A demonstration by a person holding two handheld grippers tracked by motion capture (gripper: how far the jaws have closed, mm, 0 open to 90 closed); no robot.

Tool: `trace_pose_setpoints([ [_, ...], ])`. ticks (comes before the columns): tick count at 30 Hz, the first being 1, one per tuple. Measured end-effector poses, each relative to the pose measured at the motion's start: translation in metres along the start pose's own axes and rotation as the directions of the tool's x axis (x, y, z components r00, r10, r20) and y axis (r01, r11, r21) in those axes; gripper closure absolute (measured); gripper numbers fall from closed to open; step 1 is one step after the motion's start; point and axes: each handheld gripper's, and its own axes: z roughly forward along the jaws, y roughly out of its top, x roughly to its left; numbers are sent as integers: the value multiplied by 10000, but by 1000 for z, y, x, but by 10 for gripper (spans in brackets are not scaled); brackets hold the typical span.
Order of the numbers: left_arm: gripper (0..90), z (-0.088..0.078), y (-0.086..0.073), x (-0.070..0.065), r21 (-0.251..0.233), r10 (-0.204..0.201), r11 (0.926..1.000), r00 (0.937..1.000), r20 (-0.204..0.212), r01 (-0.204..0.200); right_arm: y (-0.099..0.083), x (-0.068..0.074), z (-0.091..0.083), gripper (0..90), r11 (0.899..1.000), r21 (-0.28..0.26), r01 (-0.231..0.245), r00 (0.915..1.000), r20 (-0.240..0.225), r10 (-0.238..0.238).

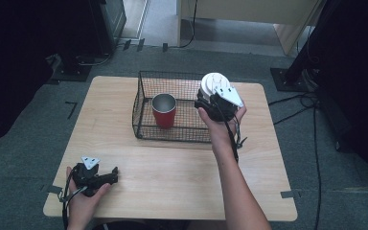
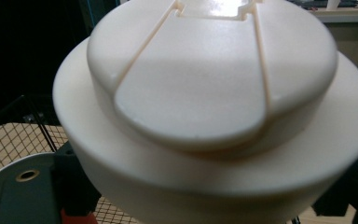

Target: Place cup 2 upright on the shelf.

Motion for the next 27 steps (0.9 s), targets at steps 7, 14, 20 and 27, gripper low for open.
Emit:
trace_pose_setpoints([
  [7,0,0,0,0,6,2,10000,10000,-3,-2,-15,5,21,159,9982,540,243,9995,164,-252],
  [14,0,0,0,0,7,8,10000,10000,-3,-8,-29,11,38,159,9937,937,610,9964,523,-661],
  [20,0,0,0,0,1,2,10000,10000,-5,-2,-38,15,47,158,9907,1239,569,9963,576,-644],
  [27,0,0,0,0,2,10,10000,10000,-4,-10,-45,15,56,158,9857,1570,619,9966,449,-697],
])
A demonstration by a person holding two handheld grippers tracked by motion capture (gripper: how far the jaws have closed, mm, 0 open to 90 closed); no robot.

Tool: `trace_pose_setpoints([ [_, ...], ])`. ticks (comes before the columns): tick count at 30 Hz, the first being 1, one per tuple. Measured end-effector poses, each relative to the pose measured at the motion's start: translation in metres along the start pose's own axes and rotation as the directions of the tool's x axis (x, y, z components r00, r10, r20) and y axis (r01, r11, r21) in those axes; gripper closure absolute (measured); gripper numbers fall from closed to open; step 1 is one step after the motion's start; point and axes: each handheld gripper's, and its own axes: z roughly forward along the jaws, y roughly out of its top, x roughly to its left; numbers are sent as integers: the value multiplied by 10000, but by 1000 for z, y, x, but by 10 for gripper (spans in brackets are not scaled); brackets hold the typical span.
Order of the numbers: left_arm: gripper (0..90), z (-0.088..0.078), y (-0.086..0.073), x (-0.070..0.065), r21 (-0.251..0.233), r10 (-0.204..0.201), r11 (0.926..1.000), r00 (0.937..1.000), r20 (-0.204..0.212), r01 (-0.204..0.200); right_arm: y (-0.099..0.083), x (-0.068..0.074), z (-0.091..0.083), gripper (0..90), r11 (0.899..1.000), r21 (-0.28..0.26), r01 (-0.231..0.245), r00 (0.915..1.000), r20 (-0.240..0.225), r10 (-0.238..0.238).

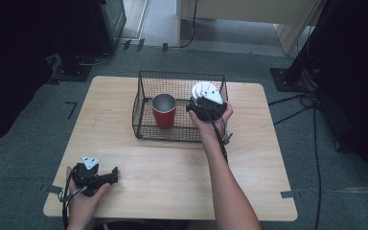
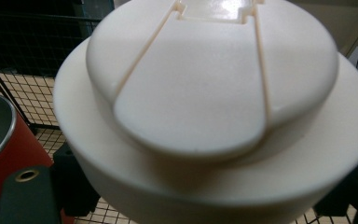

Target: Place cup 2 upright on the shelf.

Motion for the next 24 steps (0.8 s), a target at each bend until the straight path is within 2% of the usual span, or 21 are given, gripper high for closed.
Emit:
trace_pose_setpoints([
  [3,0,0,0,0,2,-7,10000,10000,1,7,-1,0,4,158,9998,104,163,9998,85,-164],
  [8,0,0,0,0,1,-7,10000,10000,2,7,-3,-2,9,156,9991,416,46,10000,55,-49],
  [11,0,0,0,0,2,-6,10000,10000,3,6,-2,-1,10,155,9981,597,154,9999,46,-157],
  [18,0,0,0,0,0,-5,10000,10000,2,5,-2,-1,9,154,9983,502,295,9995,-163,-287],
  [24,0,0,0,0,-11,9,10000,10000,26,-9,-5,-4,4,153,9990,413,188,9994,-308,-176],
])
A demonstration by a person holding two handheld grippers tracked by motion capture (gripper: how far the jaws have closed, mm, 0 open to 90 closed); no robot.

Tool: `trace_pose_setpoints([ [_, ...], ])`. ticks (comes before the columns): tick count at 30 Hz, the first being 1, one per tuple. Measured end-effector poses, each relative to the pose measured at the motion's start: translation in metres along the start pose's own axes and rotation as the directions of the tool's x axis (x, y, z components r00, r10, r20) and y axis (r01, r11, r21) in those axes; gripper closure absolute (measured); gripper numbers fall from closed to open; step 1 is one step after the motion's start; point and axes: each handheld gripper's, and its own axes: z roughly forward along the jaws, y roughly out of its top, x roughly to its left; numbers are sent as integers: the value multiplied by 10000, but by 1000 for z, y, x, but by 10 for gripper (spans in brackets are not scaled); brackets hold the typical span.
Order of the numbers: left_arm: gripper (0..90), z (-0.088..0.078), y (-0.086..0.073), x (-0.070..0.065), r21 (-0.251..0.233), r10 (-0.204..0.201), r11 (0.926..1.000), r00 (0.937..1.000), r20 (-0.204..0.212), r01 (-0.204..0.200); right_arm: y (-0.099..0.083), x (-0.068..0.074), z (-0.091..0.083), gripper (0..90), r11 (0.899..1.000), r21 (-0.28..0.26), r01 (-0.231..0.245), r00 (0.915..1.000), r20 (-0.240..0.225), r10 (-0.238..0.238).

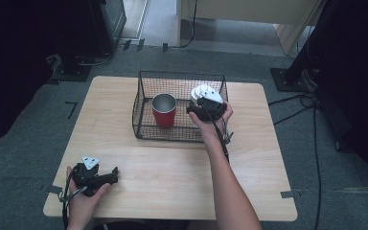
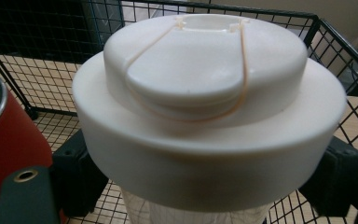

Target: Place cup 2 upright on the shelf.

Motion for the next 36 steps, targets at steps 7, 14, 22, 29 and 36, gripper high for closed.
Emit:
trace_pose_setpoints([
  [7,0,0,0,0,1,6,10000,10000,1,-6,-6,-2,-7,143,10000,-52,36,9997,-223,-37],
  [14,0,0,0,0,1,4,10000,10000,1,-4,-11,0,-13,98,9998,-33,205,9985,-498,-206],
  [22,0,0,0,0,2,4,10000,10000,-1,-4,-15,1,-21,12,9997,219,59,9966,-820,-41],
  [29,0,0,0,0,1,4,10000,10000,2,-4,-18,-3,-29,9,9993,354,142,9986,-511,-124],
  [36,0,0,0,0,-7,5,10000,10000,7,-5,-22,-6,-42,9,9992,264,289,9970,-732,-269],
])
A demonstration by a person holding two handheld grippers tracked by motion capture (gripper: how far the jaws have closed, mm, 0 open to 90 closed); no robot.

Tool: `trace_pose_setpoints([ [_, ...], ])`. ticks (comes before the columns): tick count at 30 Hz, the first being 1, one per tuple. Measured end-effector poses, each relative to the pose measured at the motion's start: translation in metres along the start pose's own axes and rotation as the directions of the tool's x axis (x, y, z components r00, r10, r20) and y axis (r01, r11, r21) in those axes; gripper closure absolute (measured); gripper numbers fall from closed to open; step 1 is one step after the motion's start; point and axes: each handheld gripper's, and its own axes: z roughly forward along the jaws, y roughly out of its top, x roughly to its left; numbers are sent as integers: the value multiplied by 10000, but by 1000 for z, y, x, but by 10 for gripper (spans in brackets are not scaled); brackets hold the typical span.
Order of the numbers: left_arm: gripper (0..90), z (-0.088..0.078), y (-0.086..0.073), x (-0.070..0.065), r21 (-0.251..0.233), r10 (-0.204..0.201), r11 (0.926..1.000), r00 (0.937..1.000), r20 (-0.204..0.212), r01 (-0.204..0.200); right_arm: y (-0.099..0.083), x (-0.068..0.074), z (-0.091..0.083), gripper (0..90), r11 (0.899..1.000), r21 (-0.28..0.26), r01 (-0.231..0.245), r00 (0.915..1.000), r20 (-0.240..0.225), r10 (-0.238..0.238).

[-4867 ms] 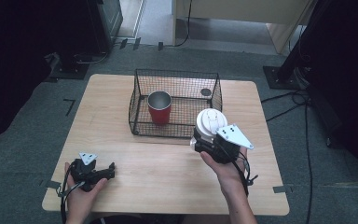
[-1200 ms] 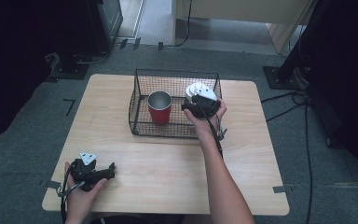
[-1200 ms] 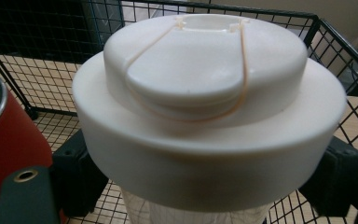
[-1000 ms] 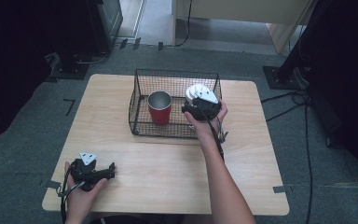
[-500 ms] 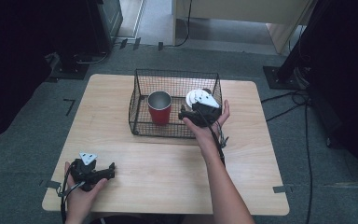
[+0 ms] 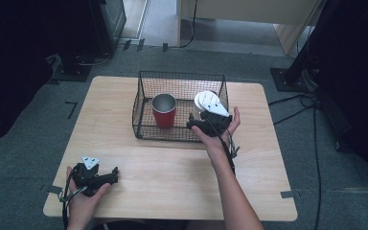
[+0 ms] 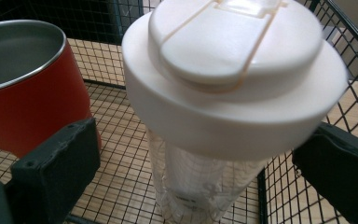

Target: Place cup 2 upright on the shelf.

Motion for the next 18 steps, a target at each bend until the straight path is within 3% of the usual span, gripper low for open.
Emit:
trace_pose_setpoints([
  [18,0,0,0,0,-4,-7,10000,10000,-2,7,-13,-17,-35,9,9991,-376,-186,9997,-166,180],
])
